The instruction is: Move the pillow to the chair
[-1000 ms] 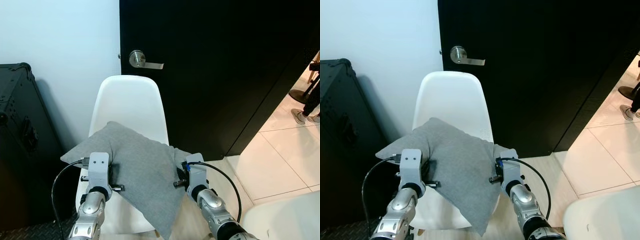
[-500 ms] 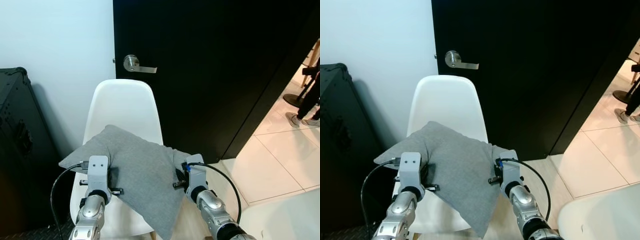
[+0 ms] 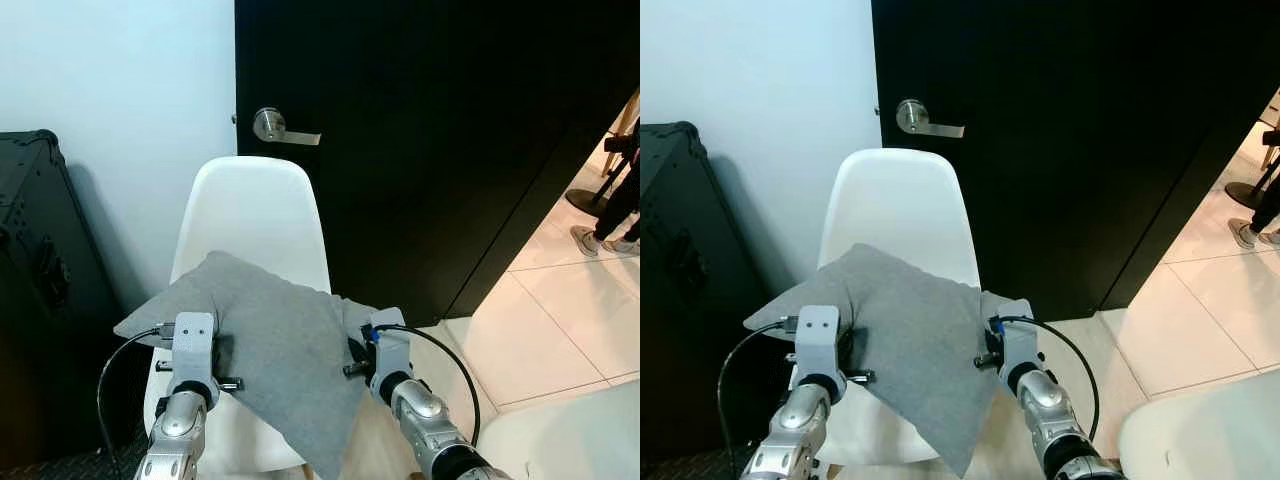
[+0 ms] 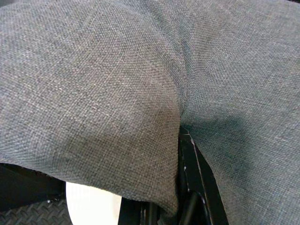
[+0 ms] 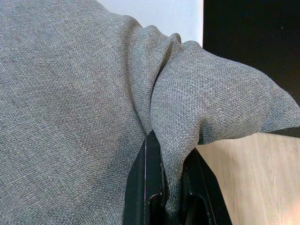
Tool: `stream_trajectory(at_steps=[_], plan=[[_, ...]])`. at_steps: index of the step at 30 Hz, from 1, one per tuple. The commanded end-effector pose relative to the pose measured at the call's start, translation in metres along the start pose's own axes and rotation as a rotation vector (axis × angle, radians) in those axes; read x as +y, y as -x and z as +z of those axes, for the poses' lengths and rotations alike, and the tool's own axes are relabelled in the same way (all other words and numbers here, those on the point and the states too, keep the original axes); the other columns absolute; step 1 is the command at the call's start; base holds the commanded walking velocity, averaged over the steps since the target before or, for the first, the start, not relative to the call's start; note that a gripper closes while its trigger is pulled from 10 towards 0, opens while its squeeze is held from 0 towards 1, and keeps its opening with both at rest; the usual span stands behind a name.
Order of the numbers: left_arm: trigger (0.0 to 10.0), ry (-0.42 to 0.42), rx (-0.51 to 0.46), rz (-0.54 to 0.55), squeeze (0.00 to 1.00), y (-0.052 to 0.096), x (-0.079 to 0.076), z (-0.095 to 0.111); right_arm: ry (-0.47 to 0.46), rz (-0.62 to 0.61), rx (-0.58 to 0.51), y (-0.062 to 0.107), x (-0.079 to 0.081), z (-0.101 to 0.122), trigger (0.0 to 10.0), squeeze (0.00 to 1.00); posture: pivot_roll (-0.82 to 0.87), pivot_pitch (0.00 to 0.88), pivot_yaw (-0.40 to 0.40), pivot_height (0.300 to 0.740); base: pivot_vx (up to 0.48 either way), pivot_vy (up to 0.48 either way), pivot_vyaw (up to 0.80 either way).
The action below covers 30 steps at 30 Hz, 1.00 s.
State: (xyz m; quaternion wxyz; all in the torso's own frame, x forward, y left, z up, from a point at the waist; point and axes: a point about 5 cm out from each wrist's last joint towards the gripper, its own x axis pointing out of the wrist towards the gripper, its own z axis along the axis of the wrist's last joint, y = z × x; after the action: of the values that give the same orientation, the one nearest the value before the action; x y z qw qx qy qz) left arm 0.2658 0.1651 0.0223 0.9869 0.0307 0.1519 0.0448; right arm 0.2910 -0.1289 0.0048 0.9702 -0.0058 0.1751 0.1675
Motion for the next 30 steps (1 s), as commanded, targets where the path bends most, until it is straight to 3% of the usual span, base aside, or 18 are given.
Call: stream_trajectory(at_steps=[1, 30], plan=[[10.0, -0.03, -0.057, -0.017, 0.0, -0.0028, -0.0024, 0.0113, -0.01, -0.011, -0.006, -0.0011, -0.0024, 0.0027, 10.0, 0.0, 0.15, 0.0, -0.119, 0.705, 0.0, 0.0, 0.0], [10.0, -0.074, -0.056, -0.053, 0.0, -0.0078, -0.0005, 0.0139, -0.077, 0.008, -0.025, -0.0032, 0.0018, 0.0052, 10.0, 0.0, 0.15, 0.0, -0.114, 0.655, 0.0, 0.0, 0.0]])
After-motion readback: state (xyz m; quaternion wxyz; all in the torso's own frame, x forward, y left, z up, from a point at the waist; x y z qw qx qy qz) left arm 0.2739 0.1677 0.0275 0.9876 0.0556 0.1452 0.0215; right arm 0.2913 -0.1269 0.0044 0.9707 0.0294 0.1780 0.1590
